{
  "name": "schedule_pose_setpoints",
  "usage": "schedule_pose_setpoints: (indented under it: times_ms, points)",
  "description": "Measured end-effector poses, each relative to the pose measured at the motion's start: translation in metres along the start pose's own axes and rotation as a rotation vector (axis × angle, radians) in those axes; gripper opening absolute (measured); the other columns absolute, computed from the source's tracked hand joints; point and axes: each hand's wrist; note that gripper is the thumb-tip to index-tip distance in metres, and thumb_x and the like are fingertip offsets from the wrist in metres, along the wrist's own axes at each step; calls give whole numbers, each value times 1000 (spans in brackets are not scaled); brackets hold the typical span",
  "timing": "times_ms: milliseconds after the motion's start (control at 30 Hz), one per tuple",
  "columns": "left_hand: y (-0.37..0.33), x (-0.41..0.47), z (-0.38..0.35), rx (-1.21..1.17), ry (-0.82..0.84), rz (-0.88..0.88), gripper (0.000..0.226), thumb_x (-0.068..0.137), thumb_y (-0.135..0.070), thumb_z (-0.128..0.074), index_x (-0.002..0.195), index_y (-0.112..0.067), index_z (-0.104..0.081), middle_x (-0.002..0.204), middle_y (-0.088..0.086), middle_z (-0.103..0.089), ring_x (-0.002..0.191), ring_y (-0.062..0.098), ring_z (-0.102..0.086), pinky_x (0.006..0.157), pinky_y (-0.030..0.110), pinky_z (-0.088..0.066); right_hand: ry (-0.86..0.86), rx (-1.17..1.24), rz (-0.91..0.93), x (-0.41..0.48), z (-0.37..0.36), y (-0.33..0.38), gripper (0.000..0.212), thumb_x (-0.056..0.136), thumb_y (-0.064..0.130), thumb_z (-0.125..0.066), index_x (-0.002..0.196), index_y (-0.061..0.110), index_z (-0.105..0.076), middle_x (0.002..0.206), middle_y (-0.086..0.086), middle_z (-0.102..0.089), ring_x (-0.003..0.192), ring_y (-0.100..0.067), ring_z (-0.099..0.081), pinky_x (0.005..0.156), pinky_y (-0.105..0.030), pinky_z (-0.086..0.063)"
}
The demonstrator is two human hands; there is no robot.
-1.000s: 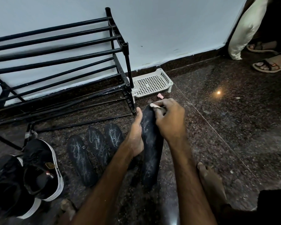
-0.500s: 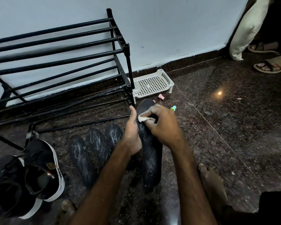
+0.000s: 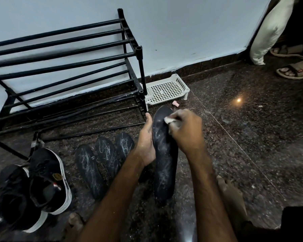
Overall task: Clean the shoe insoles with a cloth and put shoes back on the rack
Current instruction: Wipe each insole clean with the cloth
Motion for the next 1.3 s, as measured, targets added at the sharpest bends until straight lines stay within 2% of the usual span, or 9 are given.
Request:
schedule_pose_setpoints:
  times_ms: [100,233,300,367,500,700,867,1067,1300]
  points:
    - [4,0,-4,-2,9,5,76,97,-64,-23,110,-11,-74,114,13,-71,106,22,-68,90,33,-55,-161,18,-29,6,2,7,19,88,4,-67,106,9,-68,110,0,-61,98,-12,-60,93,-12,-48]
    - [-2,1,-2,-33,1,-17,76,95,-67,-25,112,-9,-71,109,16,-71,101,25,-69,88,36,-57,70,96,110,3,-3,17,17,85,1,-67,97,12,-72,98,5,-62,87,-7,-59,80,1,-40]
    - [-3,1,1,-37,5,-8,83,92,-73,-25,113,-8,-72,110,19,-70,102,29,-69,88,39,-56,161,101,117,-1,-5,12,19,81,1,-68,93,14,-74,92,4,-65,82,-8,-61,73,-6,-44]
    - [-2,0,-2,-26,-4,-7,84,91,-73,-24,112,-9,-73,113,18,-69,105,28,-68,90,39,-56,79,81,47,0,-3,6,18,82,2,-67,94,13,-74,93,2,-66,80,-10,-63,67,-12,-49]
    - [4,1,-6,3,-2,0,80,92,-73,-24,119,-13,-71,127,16,-64,120,26,-60,106,40,-43,-200,20,-38,9,4,13,17,87,9,-70,104,10,-71,104,1,-65,87,-7,-60,69,3,-40]
    - [-1,4,1,-21,-15,-48,98,83,-83,-16,109,-9,-74,110,20,-67,106,31,-64,102,46,-45,243,109,38,1,4,13,14,85,4,-69,92,15,-73,91,4,-66,75,-5,-62,60,-7,-47]
    - [1,1,-6,7,-5,-33,91,86,-79,-18,119,-12,-70,129,18,-63,120,29,-59,107,42,-42,-152,-33,-35,12,7,14,18,86,7,-69,104,10,-71,105,0,-65,87,-6,-57,74,1,-37]
    - [-1,6,1,-11,-1,-36,101,80,-85,-16,111,-5,-71,105,20,-70,104,31,-67,94,42,-52,195,60,75,4,1,18,17,84,2,-67,92,15,-74,93,4,-65,76,-2,-58,63,-2,-41]
    - [3,6,-3,6,43,12,99,81,-84,-18,137,-11,-56,141,19,-53,134,31,-47,118,47,-28,-163,30,-51,13,10,15,17,87,9,-69,104,12,-71,101,1,-65,83,-6,-61,67,1,-44]
Point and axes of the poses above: each hand's wrist, its own x-axis towards the middle knuckle, its own z-axis out of the back of the hand, y = z × x
